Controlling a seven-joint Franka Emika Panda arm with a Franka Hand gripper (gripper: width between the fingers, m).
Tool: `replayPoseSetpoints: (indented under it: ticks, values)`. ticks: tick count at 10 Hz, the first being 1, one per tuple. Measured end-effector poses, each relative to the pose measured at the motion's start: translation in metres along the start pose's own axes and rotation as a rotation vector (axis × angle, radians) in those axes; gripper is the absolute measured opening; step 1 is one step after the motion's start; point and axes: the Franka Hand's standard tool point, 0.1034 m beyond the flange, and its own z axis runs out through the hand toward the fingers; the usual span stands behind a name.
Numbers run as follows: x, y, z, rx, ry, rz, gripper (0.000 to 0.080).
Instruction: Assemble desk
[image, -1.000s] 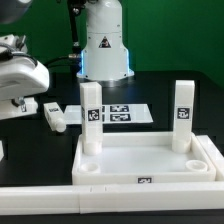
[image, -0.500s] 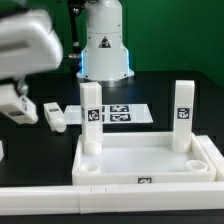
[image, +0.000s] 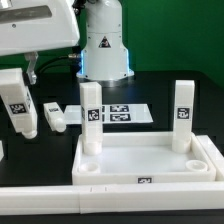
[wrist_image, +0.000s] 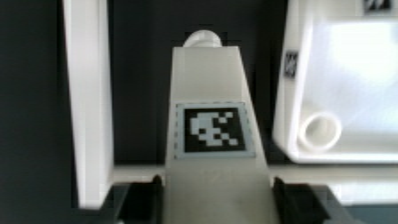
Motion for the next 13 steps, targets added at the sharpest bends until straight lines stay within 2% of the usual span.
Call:
replayPoseSetpoints:
  ticks: [1,2,3,4,5,6,8,9,10,11,12,13]
  values:
    - [0.01,-0.02,-0.011,-0.003,0.074,0.037,0.0285]
    - [0.022,-0.051,-0.024,0.004,0.147,0.061,0.0285]
    - [0.028,-0.075,-0.032,-0.001,0.236,0.082,0.0285]
    - [0.025,-0.098,-0.031,-0.006,0.283,0.11,0.0285]
    - [0.023,-0.106,-0.026,-0.028,0.338,0.09,0.0285]
    - [0.023,-0.098,-0.026,-0.044,0.364,0.082,0.0285]
    - [0.023,-0.098,-0.026,-0.047,0.369,0.081,0.0285]
    - [0.025,-0.105,-0.025,-0.046,0.369,0.088,0.0285]
    - [0.029,-0.138,-0.023,-0.042,0.37,0.064,0.0285]
    - [0.033,-0.169,-0.021,-0.024,0.369,0.046,0.0285]
    - [0.036,-0.198,-0.015,-0.018,0.357,0.048,0.0285]
    - [0.037,-0.221,-0.013,-0.012,0.327,0.049,0.0285]
